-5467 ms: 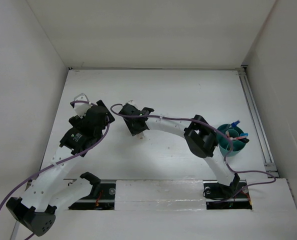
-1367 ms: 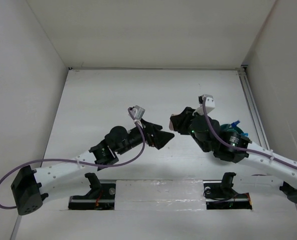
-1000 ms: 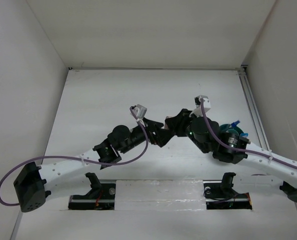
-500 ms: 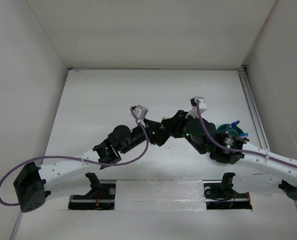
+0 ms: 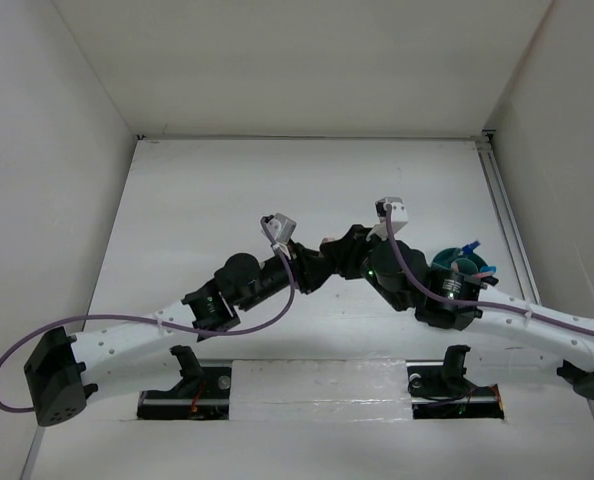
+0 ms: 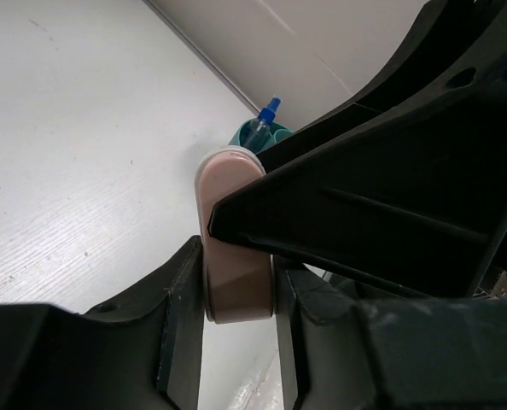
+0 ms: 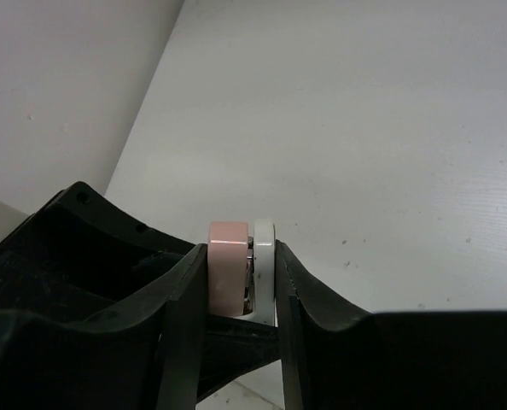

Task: Sort the stationery into containers
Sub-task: Place the stapler in the storage box.

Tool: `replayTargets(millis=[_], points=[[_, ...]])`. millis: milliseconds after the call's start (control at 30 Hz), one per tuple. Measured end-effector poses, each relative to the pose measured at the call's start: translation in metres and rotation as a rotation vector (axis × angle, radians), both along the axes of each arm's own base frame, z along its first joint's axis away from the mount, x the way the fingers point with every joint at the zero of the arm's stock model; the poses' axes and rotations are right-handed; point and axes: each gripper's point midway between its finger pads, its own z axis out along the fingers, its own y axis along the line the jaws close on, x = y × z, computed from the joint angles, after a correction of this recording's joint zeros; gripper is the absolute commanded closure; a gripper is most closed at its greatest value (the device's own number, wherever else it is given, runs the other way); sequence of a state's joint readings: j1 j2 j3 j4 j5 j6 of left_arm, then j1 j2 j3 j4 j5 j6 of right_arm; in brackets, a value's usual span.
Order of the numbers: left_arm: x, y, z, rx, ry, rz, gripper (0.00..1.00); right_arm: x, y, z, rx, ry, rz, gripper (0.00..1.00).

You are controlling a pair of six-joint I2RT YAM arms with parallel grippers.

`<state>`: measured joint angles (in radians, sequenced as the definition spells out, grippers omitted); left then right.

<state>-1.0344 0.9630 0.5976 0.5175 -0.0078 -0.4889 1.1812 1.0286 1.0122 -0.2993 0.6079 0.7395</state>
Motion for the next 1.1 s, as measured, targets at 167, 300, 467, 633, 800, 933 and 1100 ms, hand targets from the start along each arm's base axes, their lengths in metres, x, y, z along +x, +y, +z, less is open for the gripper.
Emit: replayTargets(millis=[167,300,467,633,800,933,1100], points=[[-0.003,-0.001,-0.003,0.017,-0.002,-0.012,0.83,-0.005,-0.004,-0.001,-0.016,-0.011,0.025,1.0],[-0.006,-0.004,0.0,0.019,-0.021,-0.031,0.84,-0.01,-0.007,0.002,-0.043,-0.021,0.057,1.0],[-0.007,-0.007,-0.004,0.035,-0.029,-0.047,0.88,-0.014,-0.008,-0.001,-0.088,-0.028,0.098,1.0],[-0.008,-0.009,-0.01,0.055,-0.033,-0.061,1.0,-0.017,-0.01,-0.005,-0.119,-0.027,0.126,1.0],[-0.015,-0.013,-0.007,0.056,-0.063,-0.089,1.0,-0.027,-0.018,0.0,-0.103,-0.022,0.163,0.95],[-0.02,-0.016,-0.001,0.047,-0.101,-0.116,1.0,-0.035,-0.024,0.006,-0.085,-0.025,0.189,0.89],[-0.022,-0.017,0.001,0.053,-0.157,-0.138,1.0,-0.039,-0.027,0.008,-0.081,-0.022,0.209,0.69]])
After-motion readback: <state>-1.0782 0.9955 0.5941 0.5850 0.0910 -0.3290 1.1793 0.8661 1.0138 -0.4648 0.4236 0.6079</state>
